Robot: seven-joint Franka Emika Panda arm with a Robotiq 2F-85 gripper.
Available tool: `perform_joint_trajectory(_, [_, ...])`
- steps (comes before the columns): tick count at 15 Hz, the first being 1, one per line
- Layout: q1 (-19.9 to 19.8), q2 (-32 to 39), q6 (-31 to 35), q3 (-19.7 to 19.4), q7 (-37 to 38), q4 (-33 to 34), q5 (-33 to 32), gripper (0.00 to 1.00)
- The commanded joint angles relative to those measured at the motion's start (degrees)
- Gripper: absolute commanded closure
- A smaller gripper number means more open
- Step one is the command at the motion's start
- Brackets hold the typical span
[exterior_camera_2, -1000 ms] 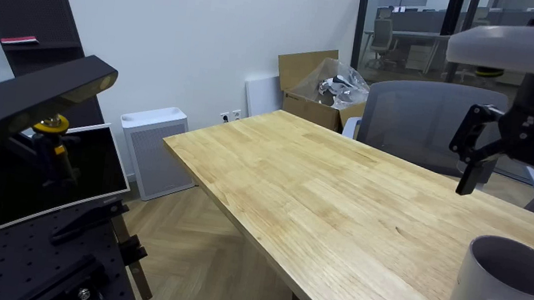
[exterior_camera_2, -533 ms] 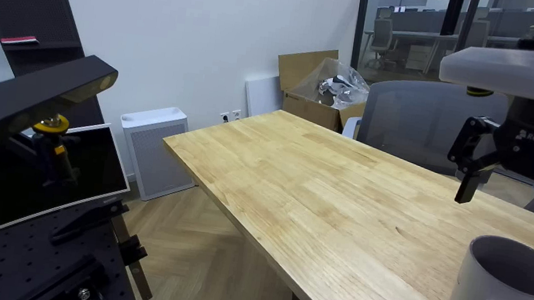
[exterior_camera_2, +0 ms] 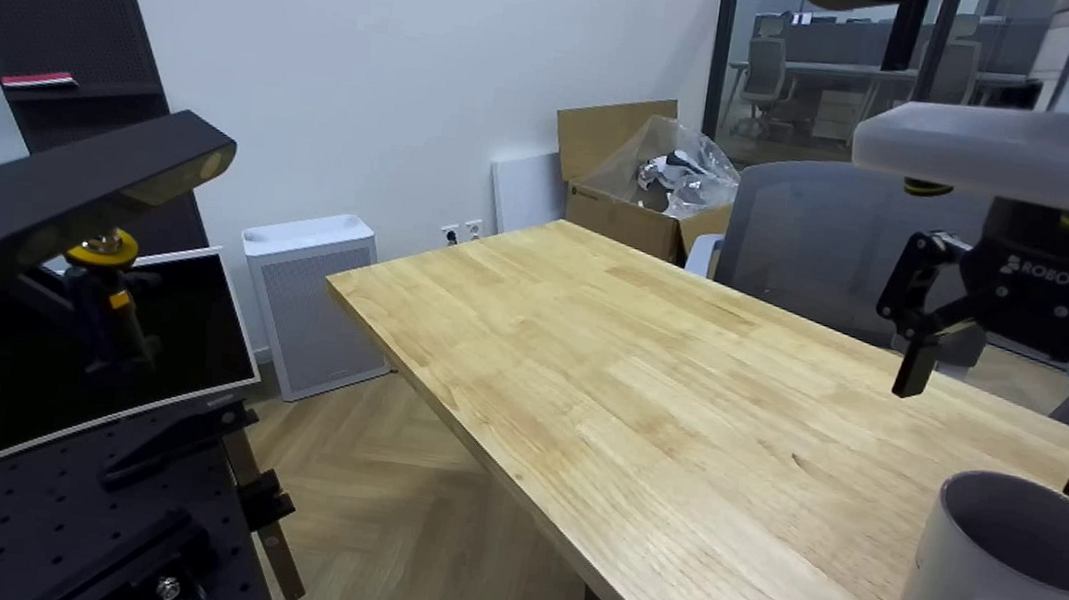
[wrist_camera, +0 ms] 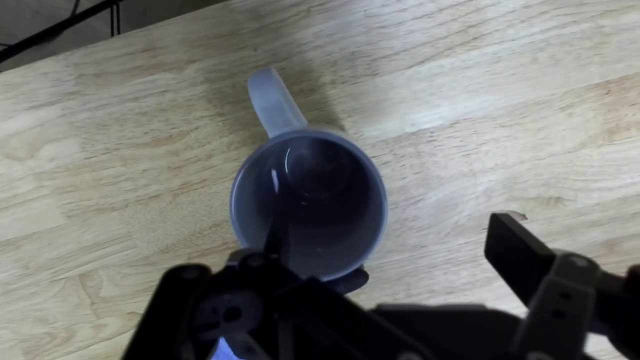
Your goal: Move the white mug to the left
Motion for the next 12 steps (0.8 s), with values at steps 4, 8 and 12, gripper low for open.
perform_joint_trajectory(4, [1.45,2.93,0.92,-0.26,3.87,1.89,-1.71,0.0])
perform_joint_trajectory(8, [1.22,4.0,1.19,-0.32,3.47,2.1,-1.44,0.0])
perform_joint_trajectory(12, [0.83,4.83,1.15,-0.47,3.12,2.43,-1.2,0.0])
